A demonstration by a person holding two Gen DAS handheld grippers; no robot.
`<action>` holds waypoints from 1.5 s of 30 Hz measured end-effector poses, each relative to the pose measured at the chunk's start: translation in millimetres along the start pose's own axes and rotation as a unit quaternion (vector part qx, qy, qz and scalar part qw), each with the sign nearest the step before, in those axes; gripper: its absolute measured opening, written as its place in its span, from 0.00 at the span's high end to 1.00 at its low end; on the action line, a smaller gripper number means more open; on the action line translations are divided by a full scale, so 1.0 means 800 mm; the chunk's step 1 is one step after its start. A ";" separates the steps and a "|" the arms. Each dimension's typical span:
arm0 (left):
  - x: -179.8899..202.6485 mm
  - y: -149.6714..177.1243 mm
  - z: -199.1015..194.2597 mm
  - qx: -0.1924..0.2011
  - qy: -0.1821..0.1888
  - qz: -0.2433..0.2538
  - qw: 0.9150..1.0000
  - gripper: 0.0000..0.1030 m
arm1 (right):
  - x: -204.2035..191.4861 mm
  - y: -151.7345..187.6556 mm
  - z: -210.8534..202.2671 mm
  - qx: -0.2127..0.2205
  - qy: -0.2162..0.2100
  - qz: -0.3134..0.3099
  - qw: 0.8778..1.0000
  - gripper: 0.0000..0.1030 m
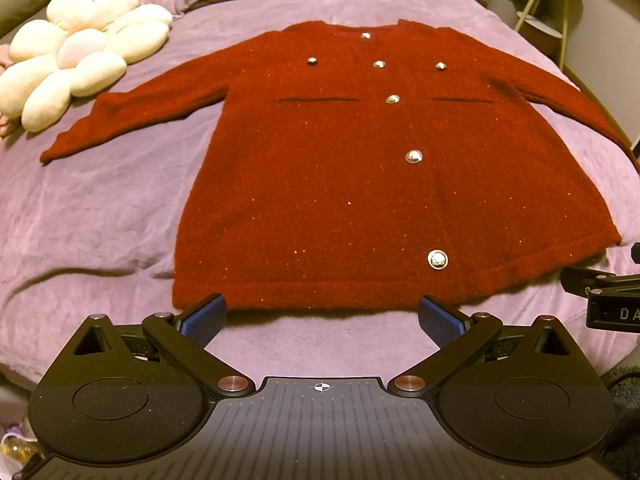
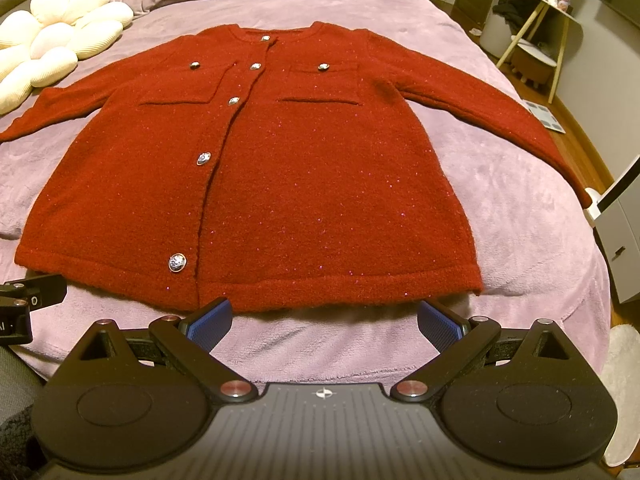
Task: Fold small clothes
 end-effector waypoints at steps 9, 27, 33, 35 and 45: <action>0.001 0.000 0.001 -0.002 0.001 -0.001 1.000 0.00 | 0.001 0.002 0.001 -0.002 -0.001 0.000 1.000 0.04; 0.000 0.003 0.006 -0.009 0.002 -0.003 1.000 0.00 | 0.001 0.003 0.004 -0.003 -0.002 0.001 1.000 0.04; 0.000 0.004 0.008 -0.011 0.002 -0.003 1.000 0.00 | 0.001 0.003 0.005 -0.003 -0.004 0.002 1.000 0.04; 0.000 0.005 0.008 -0.011 0.002 -0.002 1.000 0.00 | 0.002 0.004 0.005 -0.003 -0.005 0.003 1.000 0.04; 0.000 0.006 0.012 -0.016 0.002 -0.001 1.000 0.00 | 0.002 0.004 0.009 -0.003 -0.006 0.006 1.000 0.04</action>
Point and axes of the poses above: each gripper's, at about its wrist camera, not at the fingertips, and z roughly the way its jaws point, x to its right, y to its underside, the point moved 9 cm from there along z, roughly the way its jaws point, and after that the axes turned 4 degrees about y, right-handed, at the moved point
